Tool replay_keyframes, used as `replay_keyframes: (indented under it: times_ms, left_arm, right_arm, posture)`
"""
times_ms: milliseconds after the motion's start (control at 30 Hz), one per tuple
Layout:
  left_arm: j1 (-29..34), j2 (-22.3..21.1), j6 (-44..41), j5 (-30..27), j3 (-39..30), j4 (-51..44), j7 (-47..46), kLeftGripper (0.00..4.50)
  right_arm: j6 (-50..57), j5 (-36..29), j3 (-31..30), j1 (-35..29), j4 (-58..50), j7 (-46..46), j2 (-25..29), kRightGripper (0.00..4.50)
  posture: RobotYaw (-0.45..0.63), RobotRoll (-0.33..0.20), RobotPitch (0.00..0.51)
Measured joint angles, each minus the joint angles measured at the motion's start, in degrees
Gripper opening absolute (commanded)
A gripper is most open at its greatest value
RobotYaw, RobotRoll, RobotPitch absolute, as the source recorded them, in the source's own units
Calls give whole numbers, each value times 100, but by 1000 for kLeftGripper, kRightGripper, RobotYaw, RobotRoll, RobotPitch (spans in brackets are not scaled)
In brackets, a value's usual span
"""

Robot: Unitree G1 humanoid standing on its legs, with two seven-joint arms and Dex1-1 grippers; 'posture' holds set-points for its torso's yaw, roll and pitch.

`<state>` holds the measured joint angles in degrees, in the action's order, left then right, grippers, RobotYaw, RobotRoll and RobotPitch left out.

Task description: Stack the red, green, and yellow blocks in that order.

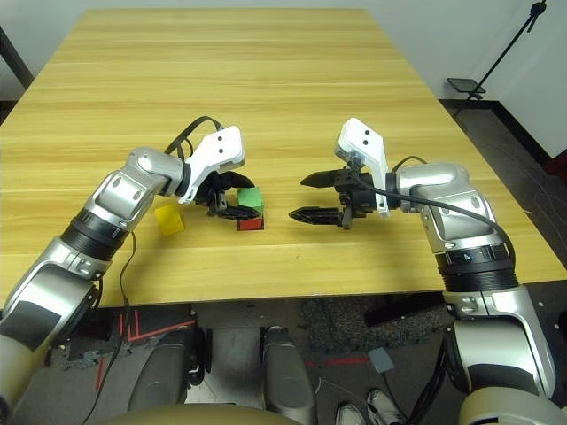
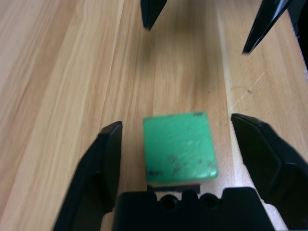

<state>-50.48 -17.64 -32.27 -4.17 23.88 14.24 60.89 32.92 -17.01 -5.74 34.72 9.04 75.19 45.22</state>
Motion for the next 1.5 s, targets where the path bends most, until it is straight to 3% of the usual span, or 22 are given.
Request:
replay_keyframes:
  times_ms: [167, 367, 567, 867, 1133, 1267, 1367, 1433, 1500]
  left_arm:
    - [112, -442, -741, -77, -149, -1024, -110, 4465]
    - [952, -1882, -2671, -331, -431, -2928, -250, 4465]
    - [1778, -2544, -2591, -302, -481, -3335, -577, 4465]
    - [1814, -2445, -1696, -59, -552, -2312, -1271, 4465]
    - [1964, -2483, -1429, -50, -470, -2020, -1154, 4465]
    - [1974, -2371, -1684, -56, -465, -1999, -1229, 3656]
    - [1913, -2231, -2085, -124, -485, -2016, -1283, 2453]
    - [1855, -2126, -2315, -224, -525, -2079, -1289, 1947]
    - [1718, -2046, -2588, -365, -539, -2223, -1276, 1959]
  right_arm:
    - [-22, 3, -23, 204, 173, 36, -14, 4500]
    - [-148, 20, -84, 473, 470, 170, -83, 4500]
    - [-286, 60, -246, 702, 701, 265, -279, 4500]
    - [-351, 66, -285, 779, 827, 332, -388, 4500]
    - [-353, 65, -288, 771, 830, 354, -413, 4500]
    - [-354, 64, -287, 737, 831, 337, -414, 4500]
    - [-354, 60, -283, 689, 827, 315, -413, 4500]
    - [-354, 58, -280, 651, 819, 315, -404, 4500]
    - [-354, 58, -280, 621, 813, 316, -395, 4500]
  posture:
    - [185, -86, 102]
    - [224, -96, 93]
    - [247, -104, 89]
    - [249, -111, 80]
    - [234, -105, 80]
    - [226, -103, 80]
    - [225, -101, 74]
    - [226, -100, 73]
    - [227, -99, 74]
